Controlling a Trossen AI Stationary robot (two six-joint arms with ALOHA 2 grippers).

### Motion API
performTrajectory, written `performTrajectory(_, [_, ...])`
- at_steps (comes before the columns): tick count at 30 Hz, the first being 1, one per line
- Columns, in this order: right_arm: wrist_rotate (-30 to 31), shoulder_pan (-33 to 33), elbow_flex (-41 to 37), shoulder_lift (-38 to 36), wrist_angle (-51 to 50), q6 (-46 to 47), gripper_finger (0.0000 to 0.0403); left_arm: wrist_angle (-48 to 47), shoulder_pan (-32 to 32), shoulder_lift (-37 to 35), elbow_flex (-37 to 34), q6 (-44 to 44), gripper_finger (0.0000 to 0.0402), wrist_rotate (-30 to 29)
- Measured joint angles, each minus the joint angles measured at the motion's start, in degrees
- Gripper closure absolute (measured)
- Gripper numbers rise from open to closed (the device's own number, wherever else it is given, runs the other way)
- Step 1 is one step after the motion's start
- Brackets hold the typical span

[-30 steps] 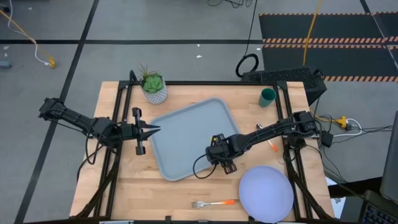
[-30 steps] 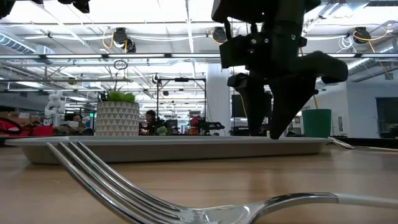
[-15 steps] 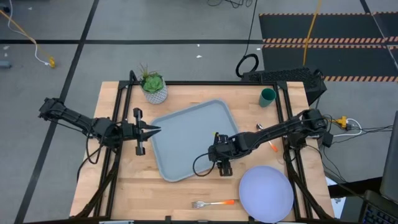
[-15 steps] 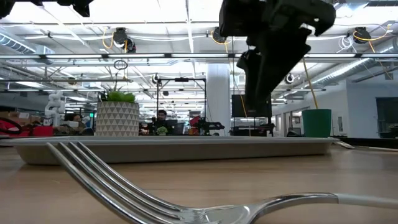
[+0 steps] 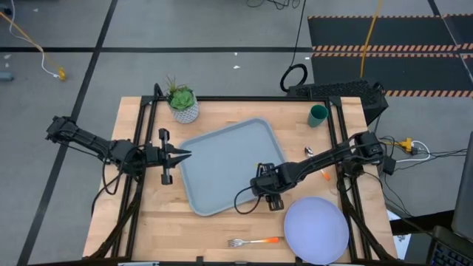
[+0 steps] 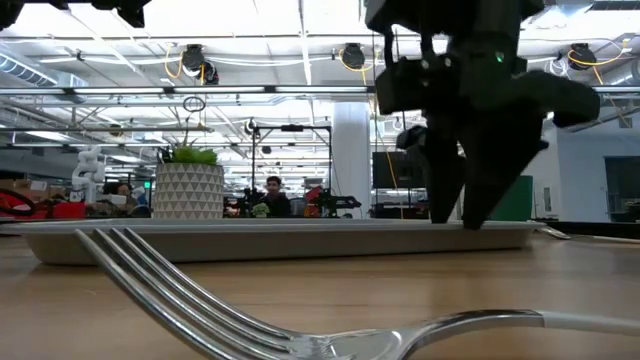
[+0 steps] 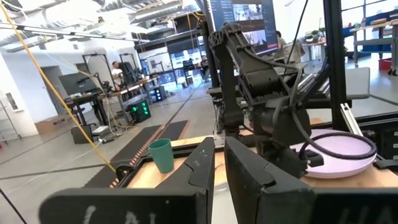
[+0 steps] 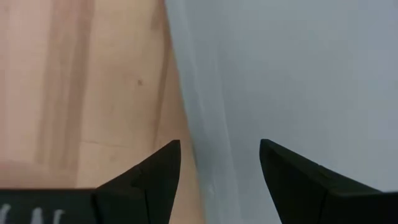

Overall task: Pick and place plate/cup/fork/spoon on tray
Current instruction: Move the blue tray to the center of the table

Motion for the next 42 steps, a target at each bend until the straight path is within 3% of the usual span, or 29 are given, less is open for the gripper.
performTrajectory(8, [2.6, 0.0, -3.4, 0.0, 5.8, 3.4, 0.0207, -0.1, 0.0, 0.0, 0.0, -2.2, 0.036, 0.0])
performTrajectory(21, [0.2, 1.1, -3.3, -0.1, 7.6, 5.0, 0.0357, -0.9, 0.0, 0.0, 0.0, -4.8, 0.036, 0.0])
performTrajectory(28, [-0.8, 1.1, -3.2, -0.1, 8.1, 6.9, 0.0363, -0.9, 0.0, 0.0, 0.0, -6.2, 0.036, 0.0])
performTrajectory(42, [-6.7, 2.6, -3.3, 0.0, 12.6, 19.7, 0.0364, -0.8, 0.0, 0.0, 0.0, -5.4, 0.036, -0.1])
